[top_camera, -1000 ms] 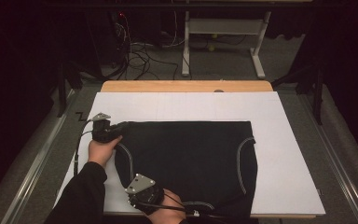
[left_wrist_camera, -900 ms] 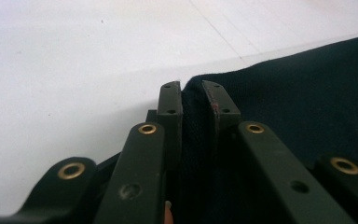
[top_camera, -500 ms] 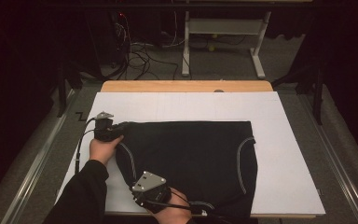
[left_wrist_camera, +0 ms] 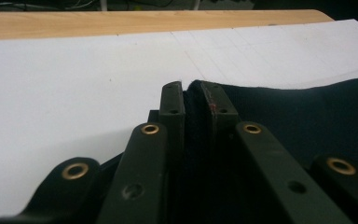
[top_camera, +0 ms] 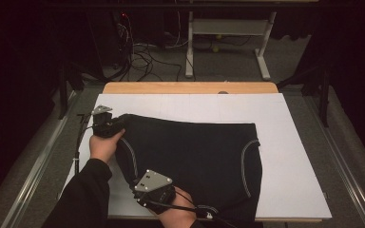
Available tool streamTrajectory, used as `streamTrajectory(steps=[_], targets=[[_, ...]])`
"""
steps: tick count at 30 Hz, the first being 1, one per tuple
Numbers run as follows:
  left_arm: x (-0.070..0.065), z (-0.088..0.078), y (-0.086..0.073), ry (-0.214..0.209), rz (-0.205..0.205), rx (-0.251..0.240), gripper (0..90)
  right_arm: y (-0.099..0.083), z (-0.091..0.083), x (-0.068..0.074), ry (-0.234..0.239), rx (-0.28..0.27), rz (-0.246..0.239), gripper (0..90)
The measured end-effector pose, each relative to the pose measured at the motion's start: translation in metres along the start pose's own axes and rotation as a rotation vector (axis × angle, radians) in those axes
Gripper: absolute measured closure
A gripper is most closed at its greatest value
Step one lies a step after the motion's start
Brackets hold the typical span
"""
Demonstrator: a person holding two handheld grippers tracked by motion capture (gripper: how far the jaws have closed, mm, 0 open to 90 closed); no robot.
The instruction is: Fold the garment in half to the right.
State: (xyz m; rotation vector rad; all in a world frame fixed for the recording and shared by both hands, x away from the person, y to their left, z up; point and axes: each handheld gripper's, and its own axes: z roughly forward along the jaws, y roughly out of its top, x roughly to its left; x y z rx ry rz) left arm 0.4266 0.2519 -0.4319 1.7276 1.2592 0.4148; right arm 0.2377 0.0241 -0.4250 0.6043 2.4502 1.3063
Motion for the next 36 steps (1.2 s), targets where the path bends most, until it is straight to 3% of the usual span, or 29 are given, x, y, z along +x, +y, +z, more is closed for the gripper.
streamTrajectory(steps=[7,19,36], targets=[[0.007,-0.013,0.008,0.018,0.0,-0.037,77.0,0.011,-0.002,0.004,0.005,-0.024,-0.018,72.5],[0.034,-0.043,0.009,0.063,-0.012,-0.05,76.9,0.03,0.019,0.021,0.056,-0.044,-0.03,72.4],[0.077,-0.093,-0.011,0.128,-0.066,-0.054,76.8,0.054,0.053,0.056,0.134,-0.041,-0.106,72.2]])
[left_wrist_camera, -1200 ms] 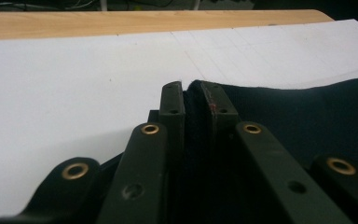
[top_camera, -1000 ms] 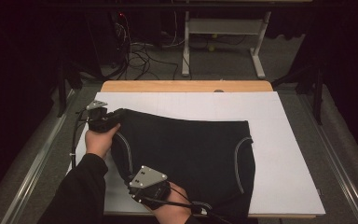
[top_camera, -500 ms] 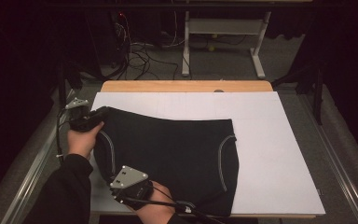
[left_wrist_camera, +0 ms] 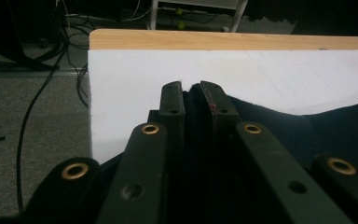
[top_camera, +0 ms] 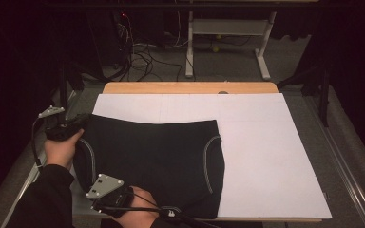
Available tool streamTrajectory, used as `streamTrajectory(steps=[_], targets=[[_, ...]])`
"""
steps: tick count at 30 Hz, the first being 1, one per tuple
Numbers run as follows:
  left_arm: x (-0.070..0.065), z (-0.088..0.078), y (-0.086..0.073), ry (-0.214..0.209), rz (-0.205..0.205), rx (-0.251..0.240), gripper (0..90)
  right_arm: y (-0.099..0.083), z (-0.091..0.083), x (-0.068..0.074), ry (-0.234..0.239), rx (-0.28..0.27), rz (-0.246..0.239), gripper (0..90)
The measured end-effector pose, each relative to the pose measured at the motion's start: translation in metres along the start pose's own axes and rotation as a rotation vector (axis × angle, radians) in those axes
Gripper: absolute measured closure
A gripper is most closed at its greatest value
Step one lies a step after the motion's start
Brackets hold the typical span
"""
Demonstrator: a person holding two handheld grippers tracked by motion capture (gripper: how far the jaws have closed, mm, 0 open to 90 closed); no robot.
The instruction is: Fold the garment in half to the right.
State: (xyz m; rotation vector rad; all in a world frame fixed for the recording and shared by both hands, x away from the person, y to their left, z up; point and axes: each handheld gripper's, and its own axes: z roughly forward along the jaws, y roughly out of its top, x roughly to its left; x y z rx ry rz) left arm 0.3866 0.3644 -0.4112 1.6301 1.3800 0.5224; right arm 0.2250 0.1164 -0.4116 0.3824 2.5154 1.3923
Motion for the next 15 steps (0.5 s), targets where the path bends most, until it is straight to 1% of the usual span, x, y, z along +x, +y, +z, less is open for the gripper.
streamTrajectory(steps=[3,5,7,11,15], targets=[[-0.001,0.001,-0.001,0.001,-0.001,0.006,76.7,0.0,0.0,0.0,0.002,0.009,0.0,72.2],[-0.004,0.003,-0.001,-0.002,-0.007,0.007,76.7,0.0,-0.001,-0.002,-0.004,0.01,-0.002,72.2],[-0.008,0.005,0.001,-0.007,-0.002,0.007,76.7,-0.001,-0.004,-0.003,-0.009,0.01,0.001,72.2],[-0.023,0.01,0.005,-0.02,0.037,0.017,76.6,-0.004,-0.014,-0.007,-0.023,0.0,0.006,72.1],[-0.038,0.015,0.012,-0.034,0.034,0.015,76.5,-0.009,-0.03,-0.012,-0.044,-0.021,0.008,72.0]])
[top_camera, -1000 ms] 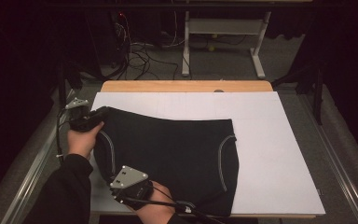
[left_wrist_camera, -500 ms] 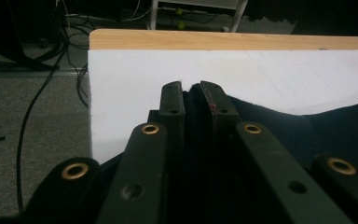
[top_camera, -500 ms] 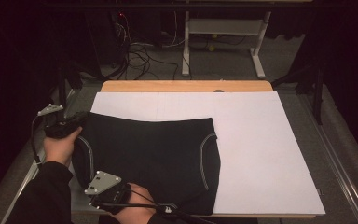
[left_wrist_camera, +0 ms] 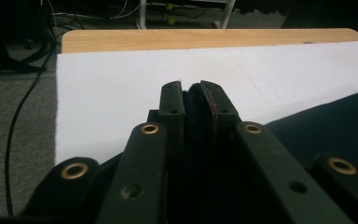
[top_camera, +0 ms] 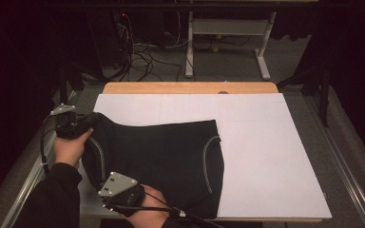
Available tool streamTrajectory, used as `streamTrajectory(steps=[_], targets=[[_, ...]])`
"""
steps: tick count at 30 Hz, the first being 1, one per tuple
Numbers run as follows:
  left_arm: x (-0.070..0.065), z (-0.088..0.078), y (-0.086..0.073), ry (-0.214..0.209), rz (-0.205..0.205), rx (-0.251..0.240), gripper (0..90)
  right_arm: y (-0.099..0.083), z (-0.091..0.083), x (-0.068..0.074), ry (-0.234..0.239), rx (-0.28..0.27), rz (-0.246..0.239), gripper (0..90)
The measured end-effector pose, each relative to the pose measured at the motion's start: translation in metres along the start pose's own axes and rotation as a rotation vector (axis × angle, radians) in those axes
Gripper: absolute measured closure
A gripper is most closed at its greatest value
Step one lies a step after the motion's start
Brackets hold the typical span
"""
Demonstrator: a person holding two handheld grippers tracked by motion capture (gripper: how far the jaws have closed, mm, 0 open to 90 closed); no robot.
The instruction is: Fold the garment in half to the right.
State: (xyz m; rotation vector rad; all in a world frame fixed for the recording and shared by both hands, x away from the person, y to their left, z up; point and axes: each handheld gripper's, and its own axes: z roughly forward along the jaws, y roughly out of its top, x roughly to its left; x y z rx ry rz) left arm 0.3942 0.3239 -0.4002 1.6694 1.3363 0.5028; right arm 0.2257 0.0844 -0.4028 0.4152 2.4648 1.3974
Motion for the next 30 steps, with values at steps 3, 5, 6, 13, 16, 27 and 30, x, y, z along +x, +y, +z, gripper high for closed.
streamTrajectory(steps=[3,5,6,13,16,27,30], targets=[[-0.016,0.007,0.006,0.004,0.048,0.028,76.5,-0.005,-0.014,-0.005,-0.021,-0.017,0.009,72.0],[-0.025,0.011,0.01,-0.003,0.053,0.025,76.5,-0.008,-0.022,-0.009,-0.035,-0.028,0.016,72.0],[-0.029,0.012,0.012,-0.001,0.053,0.026,76.5,-0.011,-0.028,-0.011,-0.045,-0.035,0.023,71.9],[-0.061,0.029,0.022,-0.003,0.081,0.029,76.5,-0.028,-0.057,-0.026,-0.091,-0.053,0.055,71.9],[-0.074,0.036,0.025,-0.019,0.084,0.023,76.2,-0.037,-0.069,-0.033,-0.108,-0.067,0.069,71.7],[-0.117,0.065,0.033,-0.019,0.128,0.048,76.3,-0.07,-0.098,-0.053,-0.158,-0.069,0.12,71.4],[-0.125,0.072,0.033,-0.022,0.13,0.056,76.2,-0.077,-0.105,-0.057,-0.171,-0.069,0.129,71.4]])
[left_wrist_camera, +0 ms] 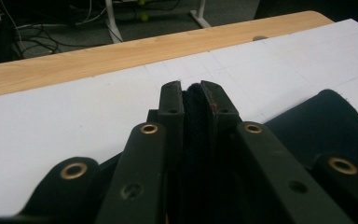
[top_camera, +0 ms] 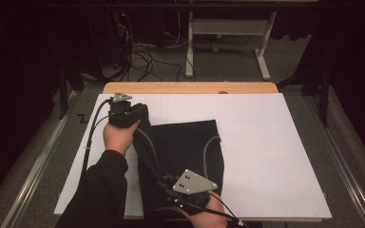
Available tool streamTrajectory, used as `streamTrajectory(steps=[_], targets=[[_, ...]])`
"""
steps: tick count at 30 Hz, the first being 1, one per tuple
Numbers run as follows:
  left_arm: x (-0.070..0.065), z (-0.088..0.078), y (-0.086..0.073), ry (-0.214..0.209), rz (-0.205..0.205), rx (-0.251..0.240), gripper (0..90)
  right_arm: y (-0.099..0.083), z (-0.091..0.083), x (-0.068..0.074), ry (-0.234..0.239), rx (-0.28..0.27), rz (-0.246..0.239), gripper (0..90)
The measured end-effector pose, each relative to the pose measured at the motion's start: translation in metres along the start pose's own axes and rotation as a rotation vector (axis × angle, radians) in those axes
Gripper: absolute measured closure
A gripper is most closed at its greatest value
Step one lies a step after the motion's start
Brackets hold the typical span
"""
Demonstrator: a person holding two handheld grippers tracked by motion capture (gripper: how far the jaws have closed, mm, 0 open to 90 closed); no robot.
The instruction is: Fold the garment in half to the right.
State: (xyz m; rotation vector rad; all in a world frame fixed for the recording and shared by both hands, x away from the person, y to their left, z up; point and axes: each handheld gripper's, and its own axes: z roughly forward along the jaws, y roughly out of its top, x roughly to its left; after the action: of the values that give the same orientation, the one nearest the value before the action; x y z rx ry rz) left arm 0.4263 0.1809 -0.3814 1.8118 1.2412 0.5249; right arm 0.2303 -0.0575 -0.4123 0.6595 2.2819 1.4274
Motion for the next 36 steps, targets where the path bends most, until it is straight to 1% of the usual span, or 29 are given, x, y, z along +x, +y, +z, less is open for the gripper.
streamTrajectory(steps=[4,8,12,14,17,23,30,36], targets=[[-0.012,0.01,0.005,0.002,0.019,0.009,76.2,-0.008,-0.006,-0.007,-0.011,0.003,0.012,71.4],[-0.022,0.018,0.008,-0.001,0.019,0.018,76.2,-0.017,-0.013,-0.012,-0.024,0.012,0.024,71.2],[-0.036,0.027,0.01,-0.007,0.031,0.027,76.1,-0.026,-0.019,-0.017,-0.035,0.021,0.033,70.6],[-0.041,0.031,0.011,-0.013,0.032,0.03,76.0,-0.03,-0.022,-0.02,-0.041,0.025,0.033,70.4],[-0.049,0.038,0.012,-0.018,0.038,0.033,75.7,-0.037,-0.027,-0.024,-0.054,0.034,0.051,70.0],[-0.064,0.05,0.011,-0.034,0.053,0.047,75.7,-0.051,-0.035,-0.03,-0.073,0.057,0.056,69.6],[-0.073,0.061,0.007,-0.05,0.053,0.064,75.6,-0.063,-0.042,-0.034,-0.087,0.086,0.077,69.1],[-0.081,0.068,0.008,-0.064,0.053,0.07,75.0,-0.069,-0.049,-0.037,-0.097,0.093,0.092,69.1]])
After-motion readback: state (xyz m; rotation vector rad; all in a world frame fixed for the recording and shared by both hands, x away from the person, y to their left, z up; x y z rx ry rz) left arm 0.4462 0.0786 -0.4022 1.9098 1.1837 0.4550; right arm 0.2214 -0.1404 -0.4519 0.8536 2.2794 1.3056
